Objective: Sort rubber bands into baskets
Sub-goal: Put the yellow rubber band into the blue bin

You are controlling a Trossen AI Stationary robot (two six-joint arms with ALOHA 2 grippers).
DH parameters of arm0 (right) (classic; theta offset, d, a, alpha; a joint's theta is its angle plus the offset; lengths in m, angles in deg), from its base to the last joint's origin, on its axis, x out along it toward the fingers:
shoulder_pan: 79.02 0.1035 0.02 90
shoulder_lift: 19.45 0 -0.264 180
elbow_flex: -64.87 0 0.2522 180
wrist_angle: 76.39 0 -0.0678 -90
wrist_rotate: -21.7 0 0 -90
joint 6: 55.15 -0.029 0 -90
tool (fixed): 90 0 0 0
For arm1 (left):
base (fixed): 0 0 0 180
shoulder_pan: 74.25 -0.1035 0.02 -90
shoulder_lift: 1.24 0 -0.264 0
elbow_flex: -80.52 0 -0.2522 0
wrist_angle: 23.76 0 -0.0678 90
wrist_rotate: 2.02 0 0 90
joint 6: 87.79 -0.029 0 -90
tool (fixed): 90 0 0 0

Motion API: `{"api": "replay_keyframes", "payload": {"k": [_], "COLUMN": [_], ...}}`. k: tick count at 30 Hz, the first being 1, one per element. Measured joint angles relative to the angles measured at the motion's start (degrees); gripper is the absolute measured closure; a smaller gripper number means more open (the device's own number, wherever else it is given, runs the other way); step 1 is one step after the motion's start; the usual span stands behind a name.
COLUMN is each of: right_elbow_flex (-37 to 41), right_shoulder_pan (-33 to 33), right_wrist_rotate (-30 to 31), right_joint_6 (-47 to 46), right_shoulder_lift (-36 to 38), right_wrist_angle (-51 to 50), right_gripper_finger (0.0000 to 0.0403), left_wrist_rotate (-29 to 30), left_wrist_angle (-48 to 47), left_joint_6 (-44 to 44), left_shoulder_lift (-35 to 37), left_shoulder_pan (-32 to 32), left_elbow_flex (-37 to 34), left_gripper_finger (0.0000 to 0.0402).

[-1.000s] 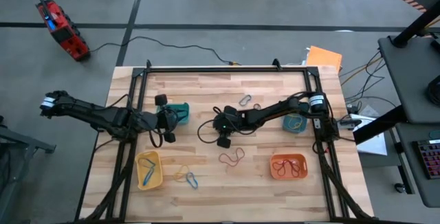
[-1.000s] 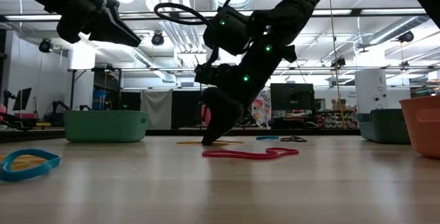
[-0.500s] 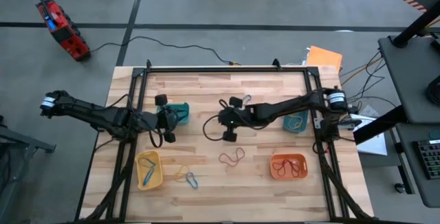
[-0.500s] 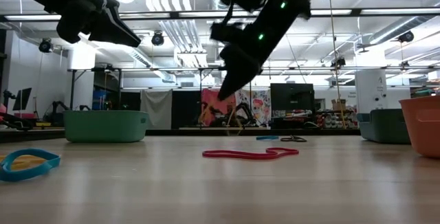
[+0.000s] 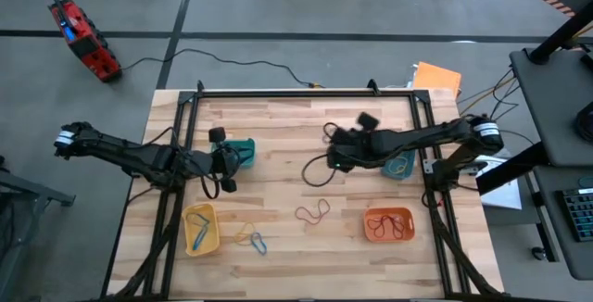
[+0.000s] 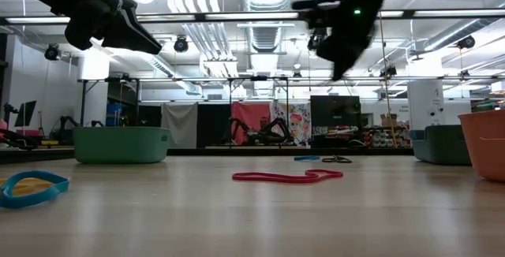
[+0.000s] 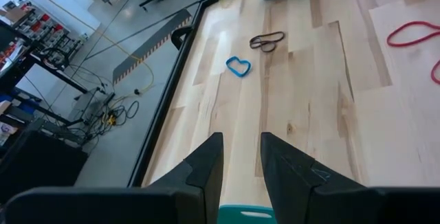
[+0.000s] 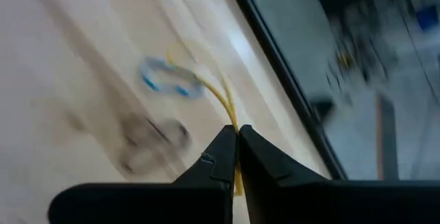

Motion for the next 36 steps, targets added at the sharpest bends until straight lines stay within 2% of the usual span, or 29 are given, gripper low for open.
{"api": "replay_keyframes", "payload": {"k": [6,11,21,28,36], "right_elbow_flex": [0.09,0.59,5.86,11.79,14.56], "right_shoulder_pan": [-0.4,-0.4,-0.62,-2.22,-3.85], "right_wrist_rotate": [-1.85,-9.08,-17.0,-20.01,-20.97], "right_joint_6": [-24.91,-35.61,-42.86,-40.08,-38.89], "right_shoulder_lift": [1.39,1.48,1.81,2.36,4.63], "right_wrist_angle": [-21.64,-27.94,-29.13,-29.24,-29.14], "right_gripper_finger": [0.0394,0.0394,0.0394,0.0394,0.0394], "left_wrist_rotate": [0.0,0.0,0.0,0.0,-0.03], "left_wrist_angle": [0.04,0.09,0.08,0.3,3.45], "left_joint_6": [0.03,0.03,0.03,0.01,-1.75], "left_shoulder_lift": [0.0,0.0,0.0,0.0,0.0], "left_shoulder_pan": [0.0,0.0,-0.01,-0.07,-0.44], "left_elbow_flex": [0.0,0.0,0.0,0.0,-0.02], "left_gripper_finger": [0.0319,0.0319,0.0319,0.0319,0.0319]}}
